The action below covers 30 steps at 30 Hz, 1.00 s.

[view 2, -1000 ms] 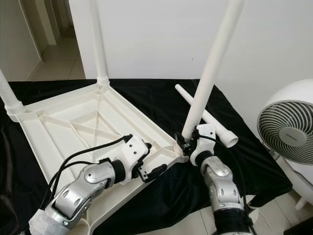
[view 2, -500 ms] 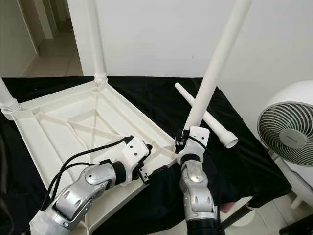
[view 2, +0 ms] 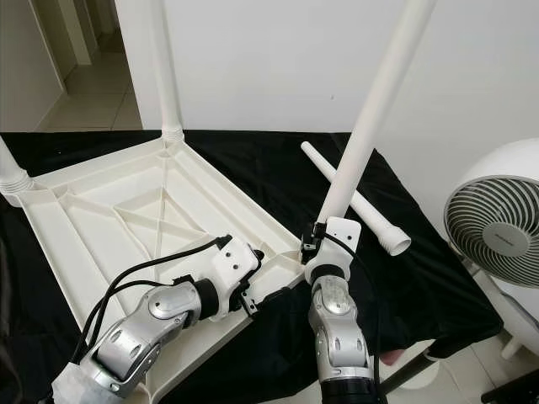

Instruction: Building children table

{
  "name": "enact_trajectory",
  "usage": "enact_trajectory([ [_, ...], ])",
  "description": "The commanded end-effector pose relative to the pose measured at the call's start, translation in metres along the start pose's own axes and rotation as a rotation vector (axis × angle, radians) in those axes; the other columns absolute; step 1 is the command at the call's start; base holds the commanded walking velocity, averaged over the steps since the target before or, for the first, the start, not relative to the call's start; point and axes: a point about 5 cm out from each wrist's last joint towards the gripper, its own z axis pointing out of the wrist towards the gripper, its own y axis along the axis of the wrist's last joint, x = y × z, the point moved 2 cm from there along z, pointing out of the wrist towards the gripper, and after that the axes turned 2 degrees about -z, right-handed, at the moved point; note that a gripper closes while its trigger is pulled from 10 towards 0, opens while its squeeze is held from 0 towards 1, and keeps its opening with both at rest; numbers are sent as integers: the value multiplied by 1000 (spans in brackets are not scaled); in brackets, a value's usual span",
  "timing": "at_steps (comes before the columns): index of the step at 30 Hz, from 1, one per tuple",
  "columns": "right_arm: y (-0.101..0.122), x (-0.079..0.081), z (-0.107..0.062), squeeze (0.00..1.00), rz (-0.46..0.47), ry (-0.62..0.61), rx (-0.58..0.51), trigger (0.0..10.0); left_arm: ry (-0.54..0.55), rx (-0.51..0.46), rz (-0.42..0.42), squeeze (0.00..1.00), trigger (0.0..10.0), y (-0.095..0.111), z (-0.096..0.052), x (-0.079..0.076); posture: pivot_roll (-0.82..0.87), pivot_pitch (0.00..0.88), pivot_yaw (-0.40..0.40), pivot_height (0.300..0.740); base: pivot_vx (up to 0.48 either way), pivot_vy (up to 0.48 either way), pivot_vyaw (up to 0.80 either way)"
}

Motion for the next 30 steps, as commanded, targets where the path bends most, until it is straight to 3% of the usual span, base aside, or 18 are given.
enact_trajectory([
  [1,0,-4,0,1000,13,8,-6,10000,-31,0,5,0,10000,0,1,-5,10,0,-53,740,0,0,0],
  [9,11,-11,-5,1000,-2,36,-73,10000,-28,2,-1,0,10000,-1,1,-6,7,1,-53,740,0,0,0],
  [10,11,-12,-8,447,-6,39,-80,10000,-28,2,-2,0,10000,-2,1,-6,5,7,-54,740,0,0,0],
  [11,11,-12,-8,447,-6,39,-80,10000,-28,2,-2,0,10000,-2,1,-6,5,7,-54,740,0,0,0],
  [12,10,-13,-12,0,1,49,-82,10000,-26,4,-1,0,10000,-2,0,-6,5,8,-54,740,0,0,0],
  [19,3,-16,-33,0,46,164,-73,10000,57,24,-6,0,10000,-6,1,5,-5,20,-49,740,0,0,0],
  [21,1,-22,-49,0,62,239,-72,10000,100,43,-30,0,10000,-9,1,13,-15,28,-42,740,0,0,0],
  [30,-6,-37,-68,0,18,301,-34,10000,111,86,-24,0,10000,-17,-3,20,-38,47,-23,740,0,0,0],
])
